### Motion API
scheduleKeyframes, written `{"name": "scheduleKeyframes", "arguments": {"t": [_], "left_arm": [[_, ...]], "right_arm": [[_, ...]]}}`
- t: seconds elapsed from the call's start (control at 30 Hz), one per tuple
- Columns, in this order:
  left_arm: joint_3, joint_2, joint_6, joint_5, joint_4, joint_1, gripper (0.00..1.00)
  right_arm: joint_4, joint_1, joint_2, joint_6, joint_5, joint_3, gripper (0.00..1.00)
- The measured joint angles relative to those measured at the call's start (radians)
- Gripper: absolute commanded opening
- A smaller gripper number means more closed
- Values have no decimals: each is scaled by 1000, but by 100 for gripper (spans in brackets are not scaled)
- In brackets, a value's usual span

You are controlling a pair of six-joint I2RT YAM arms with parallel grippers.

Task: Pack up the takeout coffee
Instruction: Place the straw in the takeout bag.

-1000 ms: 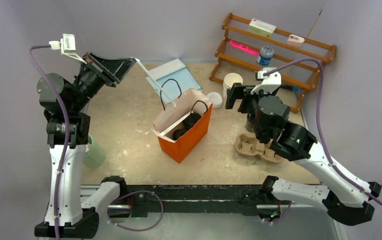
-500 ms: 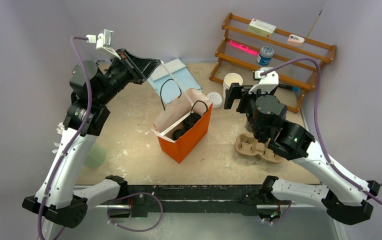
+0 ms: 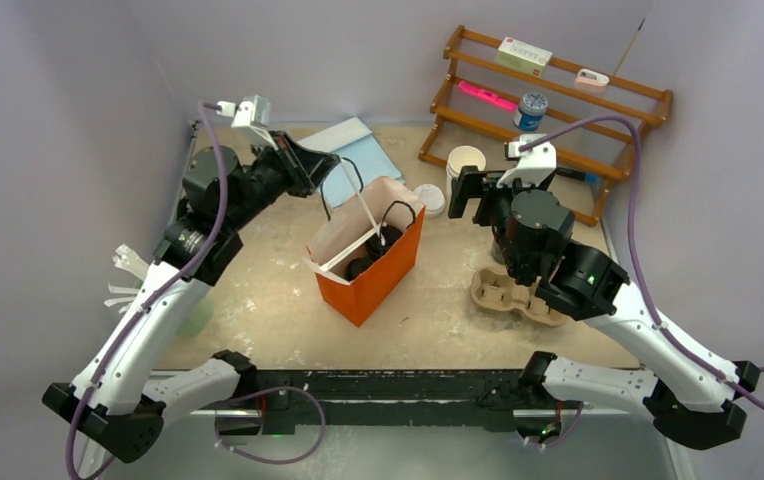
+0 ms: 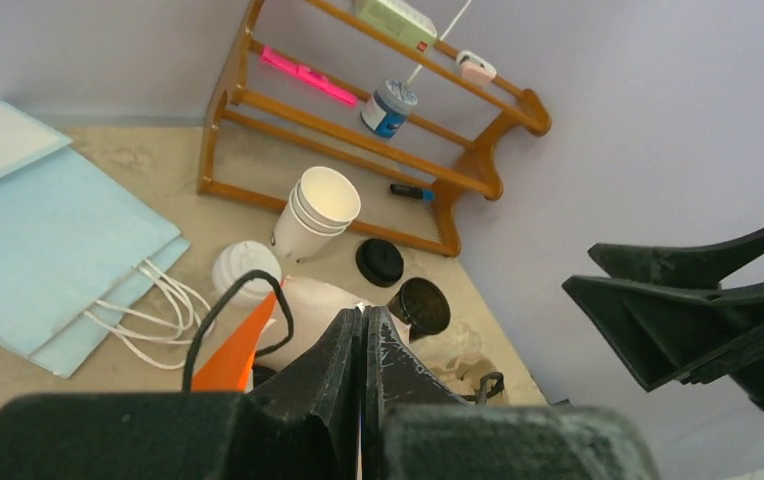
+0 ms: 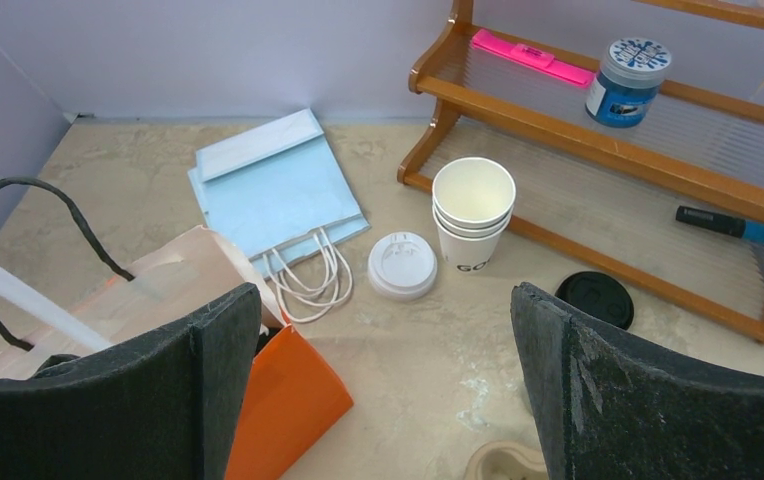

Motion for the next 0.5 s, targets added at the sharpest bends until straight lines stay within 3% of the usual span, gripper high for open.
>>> {"name": "scheduleKeyframes", "arguments": {"t": [0.33,0.37,0.43,0.47,0.5], "left_arm": [[-49,34,172,-223,96,-246,0],[-59,35,195,-245,109,-267,10],[-86,36,240,-285,132,-297,48],[-98,36,259,-302,134,-305,61],[-106,36,272,-312,128,-309,65]], "right_arm": [[10,0,0,-21,0,0,96],[10,0,0,-23,0,0,96],[10,0,0,-27,0,0,96],[10,0,0,-28,0,0,96],[10,0,0,-29,0,0,96]]}}
